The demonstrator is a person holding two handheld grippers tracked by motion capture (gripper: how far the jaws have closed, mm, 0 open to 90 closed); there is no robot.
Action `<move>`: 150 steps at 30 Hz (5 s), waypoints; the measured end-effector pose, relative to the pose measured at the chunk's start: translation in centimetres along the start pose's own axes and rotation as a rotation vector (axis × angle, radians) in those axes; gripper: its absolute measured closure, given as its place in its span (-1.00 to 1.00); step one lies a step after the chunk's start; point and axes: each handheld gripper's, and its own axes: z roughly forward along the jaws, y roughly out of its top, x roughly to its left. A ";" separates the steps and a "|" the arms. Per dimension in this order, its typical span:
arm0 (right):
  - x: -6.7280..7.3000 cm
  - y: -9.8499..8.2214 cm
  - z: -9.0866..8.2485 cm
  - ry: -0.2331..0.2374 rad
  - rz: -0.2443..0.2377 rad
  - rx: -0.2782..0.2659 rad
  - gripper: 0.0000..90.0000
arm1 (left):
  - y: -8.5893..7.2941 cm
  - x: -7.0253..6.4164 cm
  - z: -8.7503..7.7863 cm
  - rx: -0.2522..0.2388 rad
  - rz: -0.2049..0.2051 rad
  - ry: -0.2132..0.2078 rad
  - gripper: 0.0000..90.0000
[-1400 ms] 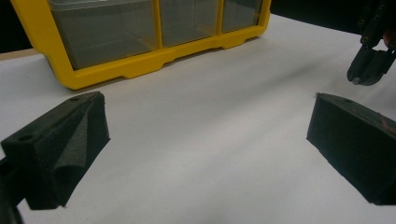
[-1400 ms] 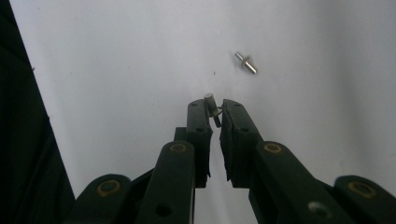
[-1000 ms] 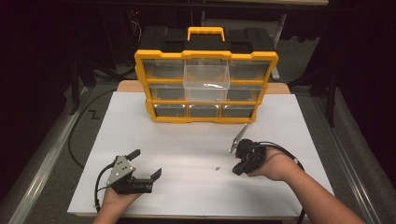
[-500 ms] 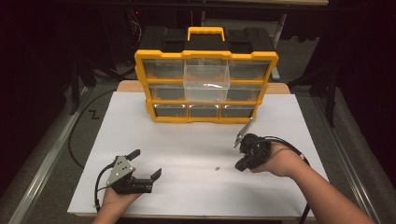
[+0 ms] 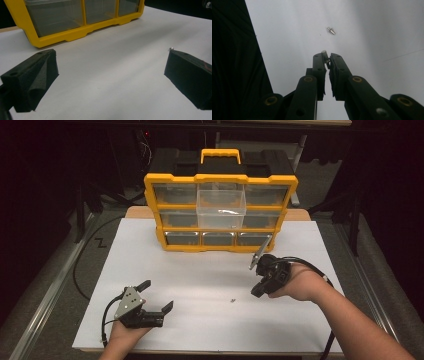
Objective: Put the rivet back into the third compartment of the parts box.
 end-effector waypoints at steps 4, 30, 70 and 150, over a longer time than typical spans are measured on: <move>-0.1 0.7 -1.0 -0.002 0.002 -0.002 0.88 | 0.0 0.0 0.1 0.005 0.003 -0.004 -0.99; -0.2 5.2 -9.8 -0.013 -0.028 0.000 0.88 | 0.0 -0.1 0.1 0.022 0.006 -0.016 -0.99; -0.2 11.1 -17.6 -0.110 -0.066 -0.008 0.87 | 0.0 -0.1 -0.1 0.010 0.003 -0.024 -0.99; 0.7 8.3 -13.1 -0.182 -0.007 0.044 -0.26 | 0.0 -0.3 0.1 0.031 0.015 -0.041 -0.99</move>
